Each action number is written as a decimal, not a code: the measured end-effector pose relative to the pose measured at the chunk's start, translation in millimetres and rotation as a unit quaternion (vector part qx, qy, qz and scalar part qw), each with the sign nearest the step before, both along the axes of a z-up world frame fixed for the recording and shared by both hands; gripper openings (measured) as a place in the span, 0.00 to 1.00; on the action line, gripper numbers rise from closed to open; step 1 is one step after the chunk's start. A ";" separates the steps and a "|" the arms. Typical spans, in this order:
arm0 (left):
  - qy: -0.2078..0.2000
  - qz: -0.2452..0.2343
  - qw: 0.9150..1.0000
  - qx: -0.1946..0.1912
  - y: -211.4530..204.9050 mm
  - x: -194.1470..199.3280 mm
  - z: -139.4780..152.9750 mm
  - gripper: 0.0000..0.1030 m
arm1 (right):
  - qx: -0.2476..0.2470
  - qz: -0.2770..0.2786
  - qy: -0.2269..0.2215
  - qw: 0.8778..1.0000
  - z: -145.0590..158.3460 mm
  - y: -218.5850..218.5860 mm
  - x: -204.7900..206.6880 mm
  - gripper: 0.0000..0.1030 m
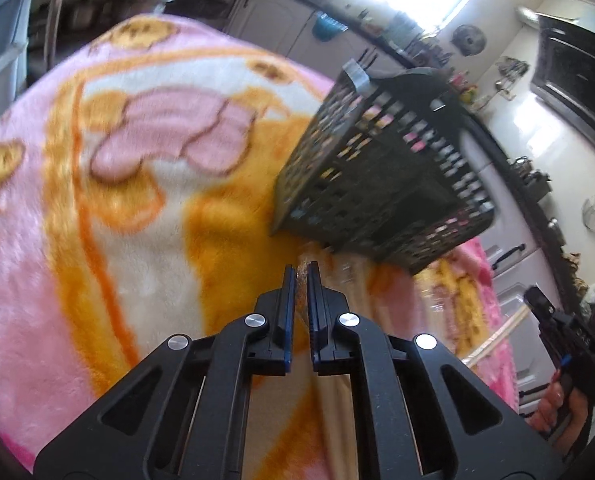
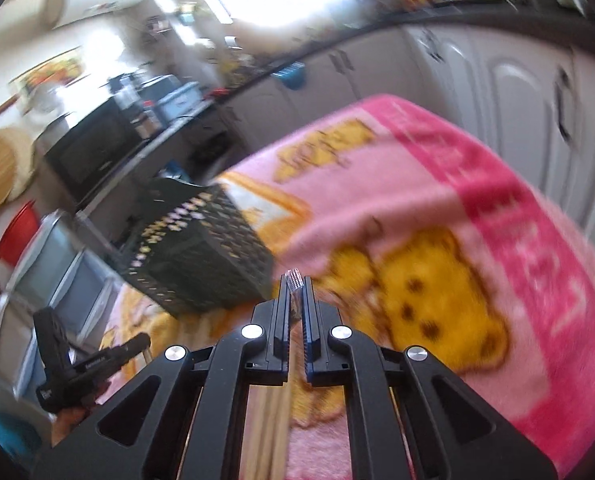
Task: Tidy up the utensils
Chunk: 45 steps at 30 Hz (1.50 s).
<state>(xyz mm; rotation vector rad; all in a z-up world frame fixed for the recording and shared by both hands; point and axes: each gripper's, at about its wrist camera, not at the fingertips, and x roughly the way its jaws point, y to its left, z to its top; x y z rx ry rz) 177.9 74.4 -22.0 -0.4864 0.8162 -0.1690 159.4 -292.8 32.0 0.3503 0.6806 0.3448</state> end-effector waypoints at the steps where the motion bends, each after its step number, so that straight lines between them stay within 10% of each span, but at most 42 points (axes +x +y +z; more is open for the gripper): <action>1: -0.008 -0.004 1.000 0.001 -0.6 -1.8 6.7 0.03 | -0.008 0.020 -0.013 1.000 9.2 6.4 -0.5 0.05; 15: -0.125 -0.065 0.990 0.010 -27.0 -9.6 117.3 0.02 | -0.065 0.155 -0.126 0.978 100.1 64.5 -14.7 0.04; 45: -0.245 -0.027 0.968 0.045 -6.6 42.0 224.8 0.02 | -0.044 0.125 -0.215 0.968 180.5 68.0 51.5 0.04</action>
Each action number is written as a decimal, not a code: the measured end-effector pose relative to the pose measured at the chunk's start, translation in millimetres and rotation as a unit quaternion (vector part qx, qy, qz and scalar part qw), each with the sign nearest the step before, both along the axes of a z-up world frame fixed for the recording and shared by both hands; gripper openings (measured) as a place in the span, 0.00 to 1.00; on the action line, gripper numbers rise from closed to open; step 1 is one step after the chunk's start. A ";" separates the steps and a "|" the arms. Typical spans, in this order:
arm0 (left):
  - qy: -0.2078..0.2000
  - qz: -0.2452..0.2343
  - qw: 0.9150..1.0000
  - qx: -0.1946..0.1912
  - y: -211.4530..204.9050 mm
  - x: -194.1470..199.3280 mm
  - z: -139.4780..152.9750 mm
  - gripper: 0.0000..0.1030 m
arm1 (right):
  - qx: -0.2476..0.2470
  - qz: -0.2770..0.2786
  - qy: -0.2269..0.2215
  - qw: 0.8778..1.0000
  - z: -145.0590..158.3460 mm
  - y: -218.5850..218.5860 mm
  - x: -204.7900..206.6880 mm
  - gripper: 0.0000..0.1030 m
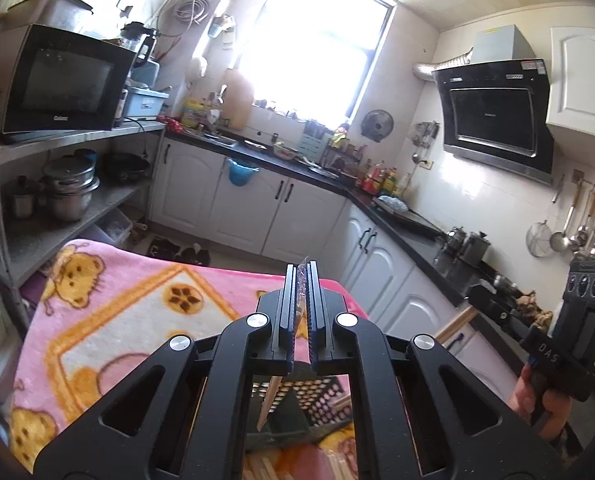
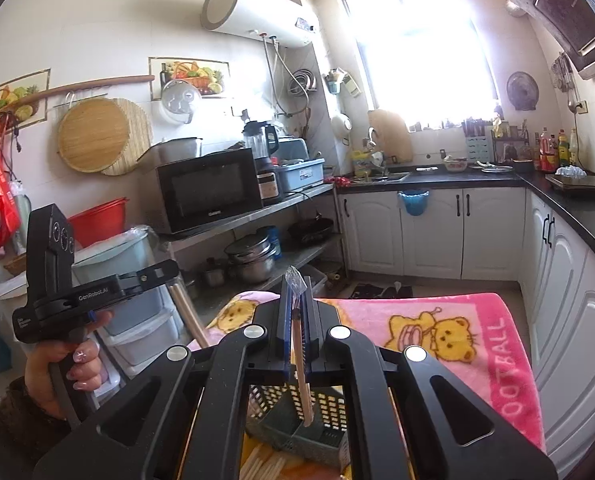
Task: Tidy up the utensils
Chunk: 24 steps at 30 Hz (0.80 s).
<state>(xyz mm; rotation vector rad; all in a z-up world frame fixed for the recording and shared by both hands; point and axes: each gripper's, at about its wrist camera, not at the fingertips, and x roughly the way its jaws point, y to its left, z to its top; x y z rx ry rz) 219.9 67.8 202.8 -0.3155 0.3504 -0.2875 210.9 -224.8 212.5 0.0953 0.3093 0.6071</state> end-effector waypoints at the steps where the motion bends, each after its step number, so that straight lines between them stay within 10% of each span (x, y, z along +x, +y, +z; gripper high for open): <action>1: 0.002 0.005 1.000 0.003 1.3 3.7 -2.1 0.02 | -0.001 -0.002 0.004 1.000 -2.4 0.2 4.1 0.04; 24: 0.048 0.002 0.999 0.007 0.0 34.2 -76.8 0.02 | -0.022 -0.025 0.065 0.997 -61.6 23.5 37.1 0.05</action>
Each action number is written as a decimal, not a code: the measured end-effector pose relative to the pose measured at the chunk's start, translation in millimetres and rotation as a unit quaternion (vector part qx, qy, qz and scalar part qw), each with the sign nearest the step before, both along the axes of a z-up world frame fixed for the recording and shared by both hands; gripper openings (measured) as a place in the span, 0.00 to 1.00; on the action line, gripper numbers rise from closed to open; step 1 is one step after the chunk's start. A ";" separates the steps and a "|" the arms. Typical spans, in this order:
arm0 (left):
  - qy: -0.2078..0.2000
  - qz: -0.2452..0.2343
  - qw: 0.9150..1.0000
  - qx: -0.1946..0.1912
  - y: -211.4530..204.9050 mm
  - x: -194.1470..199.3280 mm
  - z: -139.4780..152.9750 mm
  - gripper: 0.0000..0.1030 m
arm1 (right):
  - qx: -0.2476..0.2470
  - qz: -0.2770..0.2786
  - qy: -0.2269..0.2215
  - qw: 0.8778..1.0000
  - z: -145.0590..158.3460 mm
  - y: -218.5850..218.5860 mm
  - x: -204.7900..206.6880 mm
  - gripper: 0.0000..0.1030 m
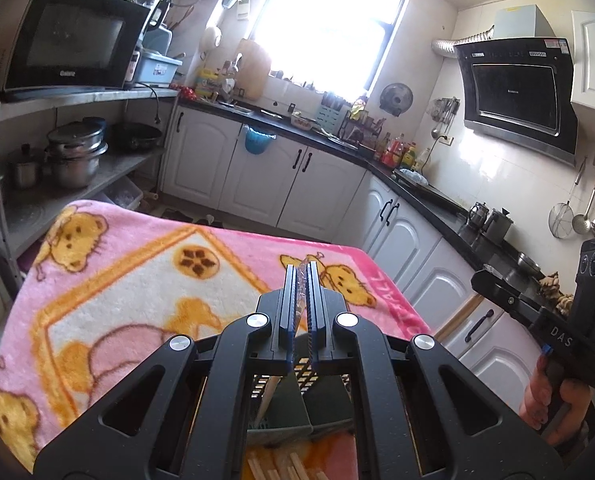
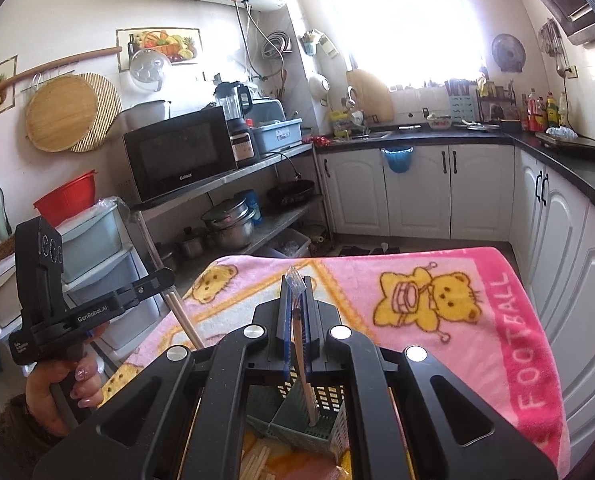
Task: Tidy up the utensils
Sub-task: 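Lower the chopsticks into the caddy and open both tools, then raise both open tools away from the caddy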
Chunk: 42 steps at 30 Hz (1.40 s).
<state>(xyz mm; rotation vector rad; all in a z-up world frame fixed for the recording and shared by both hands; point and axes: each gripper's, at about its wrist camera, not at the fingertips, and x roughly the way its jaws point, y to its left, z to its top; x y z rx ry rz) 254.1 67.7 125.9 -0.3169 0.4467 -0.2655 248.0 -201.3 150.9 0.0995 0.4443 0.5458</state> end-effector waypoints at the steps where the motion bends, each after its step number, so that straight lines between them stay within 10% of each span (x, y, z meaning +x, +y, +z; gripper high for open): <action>1: 0.002 -0.001 1.000 -0.001 -0.4 0.4 -1.7 0.02 | -0.001 0.000 0.001 1.000 -1.0 0.3 0.5 0.05; 6: 0.009 -0.005 1.000 0.001 -2.3 -0.5 -7.1 0.02 | -0.004 -0.010 0.002 1.000 -4.4 -1.1 -1.8 0.31; 12: 0.014 -0.001 1.000 0.003 -1.8 -6.0 -10.9 0.03 | -0.013 -0.016 -0.002 1.000 -5.6 -3.9 -9.6 0.34; 20: 0.018 0.021 1.000 0.009 3.6 -15.8 -15.9 0.38 | -0.028 -0.023 -0.011 0.999 -8.9 -8.2 -26.4 0.43; 42: 0.006 0.028 0.999 0.040 -2.6 -65.8 -20.5 0.88 | -0.052 -0.027 -0.004 0.998 -34.5 -17.0 -73.4 0.56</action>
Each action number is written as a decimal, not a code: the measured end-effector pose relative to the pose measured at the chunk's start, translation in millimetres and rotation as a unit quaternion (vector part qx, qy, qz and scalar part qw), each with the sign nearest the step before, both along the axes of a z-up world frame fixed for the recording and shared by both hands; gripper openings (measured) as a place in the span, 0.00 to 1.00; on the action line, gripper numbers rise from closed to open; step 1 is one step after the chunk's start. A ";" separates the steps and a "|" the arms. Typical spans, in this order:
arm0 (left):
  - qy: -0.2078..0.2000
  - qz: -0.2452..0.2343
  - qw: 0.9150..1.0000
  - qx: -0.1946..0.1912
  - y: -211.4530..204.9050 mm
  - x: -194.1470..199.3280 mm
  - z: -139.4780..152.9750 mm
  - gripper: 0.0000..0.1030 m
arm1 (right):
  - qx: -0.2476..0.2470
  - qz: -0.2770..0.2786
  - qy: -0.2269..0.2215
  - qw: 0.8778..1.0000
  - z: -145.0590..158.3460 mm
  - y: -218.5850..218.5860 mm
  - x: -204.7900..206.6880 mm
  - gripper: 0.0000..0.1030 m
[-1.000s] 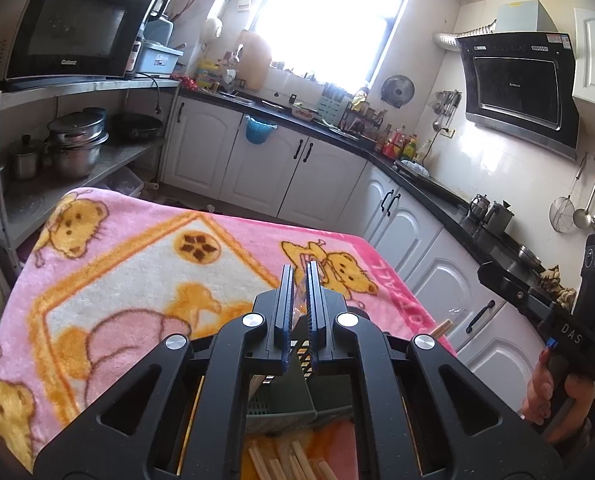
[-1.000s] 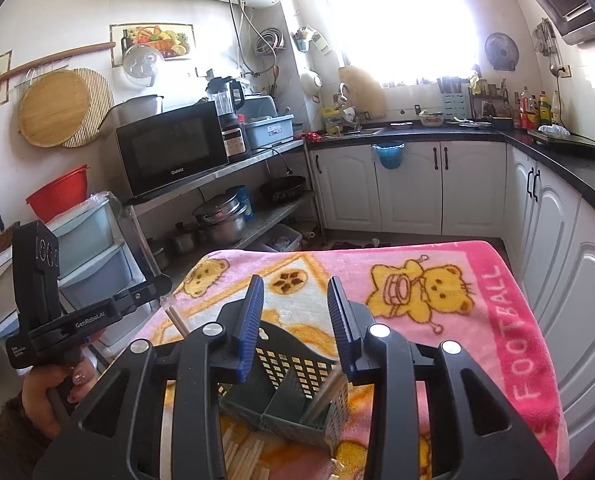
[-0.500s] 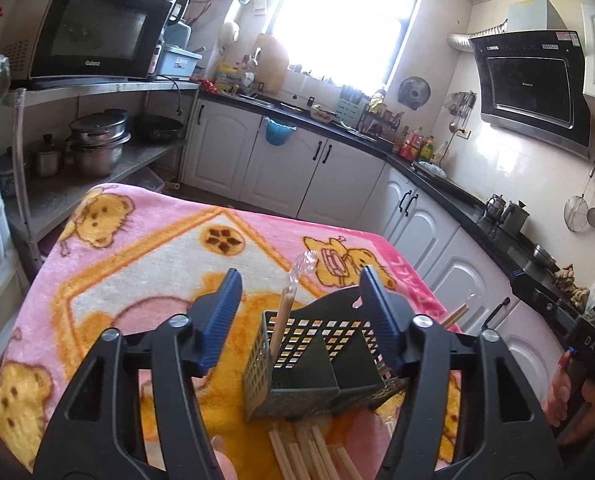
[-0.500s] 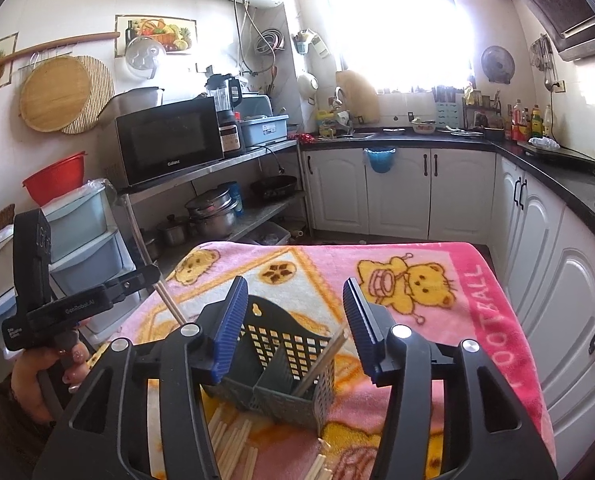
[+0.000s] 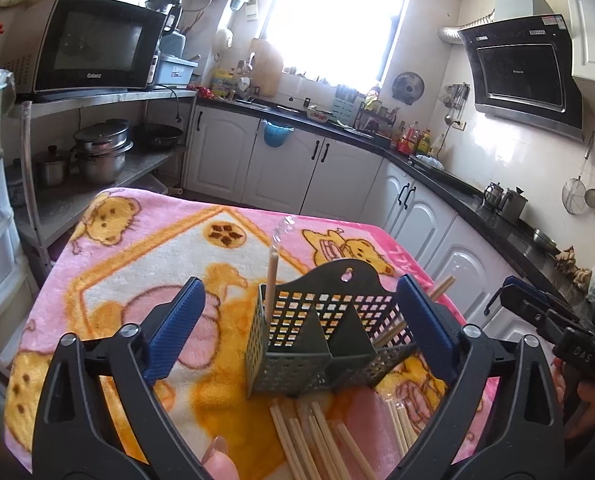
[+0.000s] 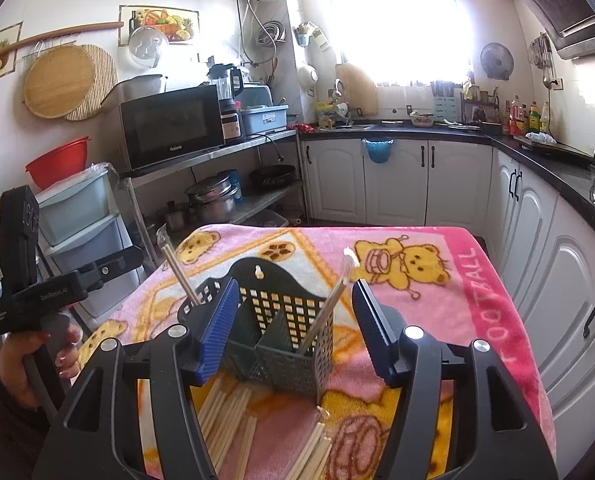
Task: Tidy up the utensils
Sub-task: 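Raise both open tools away from the caddy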
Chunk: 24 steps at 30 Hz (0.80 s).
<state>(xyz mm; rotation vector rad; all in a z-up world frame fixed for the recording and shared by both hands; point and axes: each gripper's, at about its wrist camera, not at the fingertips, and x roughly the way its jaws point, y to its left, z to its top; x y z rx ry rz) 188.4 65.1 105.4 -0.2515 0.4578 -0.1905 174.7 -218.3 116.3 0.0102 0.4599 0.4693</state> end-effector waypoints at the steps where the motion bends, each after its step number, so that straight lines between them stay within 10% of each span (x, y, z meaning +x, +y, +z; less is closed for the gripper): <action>1: -0.003 0.001 1.000 -0.001 0.3 -3.8 -0.1 0.89 | -0.001 0.000 0.001 1.000 -1.1 0.0 -1.6 0.56; 24: 0.030 0.009 0.999 0.019 -2.4 -37.4 -38.1 0.90 | -0.033 0.037 0.043 0.998 -41.9 22.1 -28.2 0.56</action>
